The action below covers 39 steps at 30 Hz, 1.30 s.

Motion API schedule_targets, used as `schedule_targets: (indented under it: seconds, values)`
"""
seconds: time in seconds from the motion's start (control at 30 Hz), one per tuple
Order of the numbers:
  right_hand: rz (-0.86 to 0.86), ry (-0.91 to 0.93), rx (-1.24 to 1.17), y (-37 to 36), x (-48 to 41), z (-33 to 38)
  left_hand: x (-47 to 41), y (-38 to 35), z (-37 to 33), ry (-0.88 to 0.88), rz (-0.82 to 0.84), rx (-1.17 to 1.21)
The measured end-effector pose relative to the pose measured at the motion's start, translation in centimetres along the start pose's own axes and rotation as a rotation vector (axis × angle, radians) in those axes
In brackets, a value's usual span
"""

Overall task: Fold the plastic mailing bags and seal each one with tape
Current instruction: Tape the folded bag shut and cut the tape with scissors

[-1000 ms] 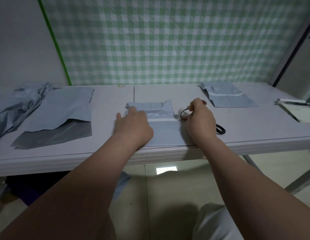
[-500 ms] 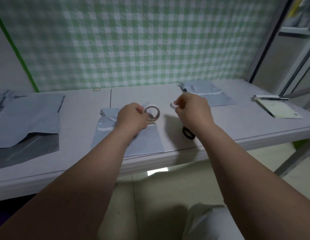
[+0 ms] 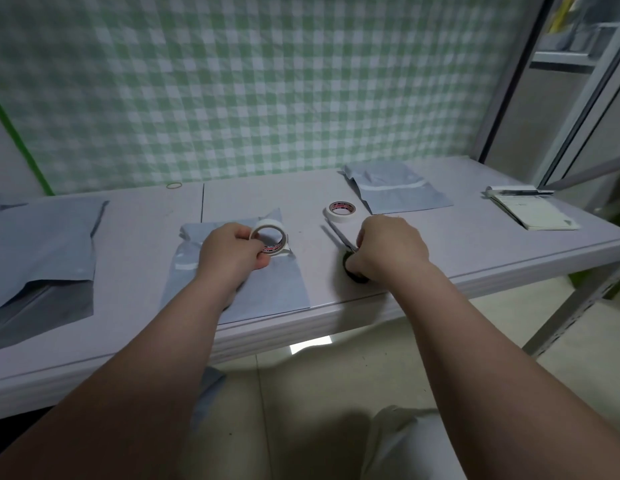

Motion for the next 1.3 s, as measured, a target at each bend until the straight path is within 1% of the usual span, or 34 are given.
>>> schedule_targets:
  seconds: [0.03, 0.07, 0.1, 0.13, 0.17, 0.23, 0.3, 0.37, 0.47, 0.63, 0.77, 0.93, 1.07, 1.3]
  values:
    - [-0.002, 0.001, -0.192, -0.2, -0.1, -0.3, 0.0, 0.0, 0.1, 0.005, 0.002, 0.008]
    - [0.028, -0.013, -0.444, -0.8, 0.1, -0.5, 0.1, 0.0, 0.1, 0.008, 0.004, 0.016]
    - [0.073, -0.04, -0.715, -1.5, 0.4, -0.6, 0.1, 0.0, 0.1, 0.01, 0.005, 0.027]
    - [0.127, -0.072, -0.93, -2.5, 0.8, -0.7, 0.1, 0.0, 0.2, 0.012, 0.005, 0.037]
    - [0.187, -0.102, -1.063, -3.5, 1.4, -0.6, 0.1, 0.0, 0.2, 0.012, 0.005, 0.043]
    - [0.311, -0.162, -1.225, -5.4, 2.7, 0.1, 0.0, 0.0, 0.3, 0.007, 0.003, 0.044]
    - [0.446, -0.259, -1.417, -6.9, 4.1, 1.0, -0.1, -0.1, 0.4, 0.003, 0.004, 0.044]
    - [0.528, -0.362, -1.557, -7.6, 5.3, 1.5, -0.2, -0.1, 0.4, 0.001, 0.003, 0.043]
    - [0.573, -0.469, -1.643, -8.1, 6.5, 1.5, -0.1, -0.1, 0.4, -0.01, -0.001, 0.033]
    - [0.634, -0.515, -1.632, -8.6, 7.3, 1.8, 0.0, -0.1, 0.1, -0.03, -0.009, 0.014]
    - [0.642, -0.487, -1.613, -8.9, 7.2, 2.4, 0.2, 0.0, -0.1, -0.038, -0.011, 0.001]
    - [0.585, -0.455, -1.609, -8.7, 6.6, 2.7, 0.4, 0.1, -0.2, -0.037, -0.007, 0.004]
    - [0.572, -0.413, -1.567, -8.5, 6.0, 2.8, 0.4, 0.0, -0.2, -0.036, 0.001, 0.012]
    - [0.598, -0.38, -1.509, -8.7, 5.4, 3.1, 0.5, 0.1, -0.1, -0.037, -0.005, 0.0]
Point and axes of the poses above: each hand's wrist, its own x-axis away from the middle knuckle, its own y-axis out of the back of the hand, z = x × y, the point moved 9 cm from there along -x, towards the middle knuckle, and after that the axes turned 10 degrees about -x, right-handed, at the moved point
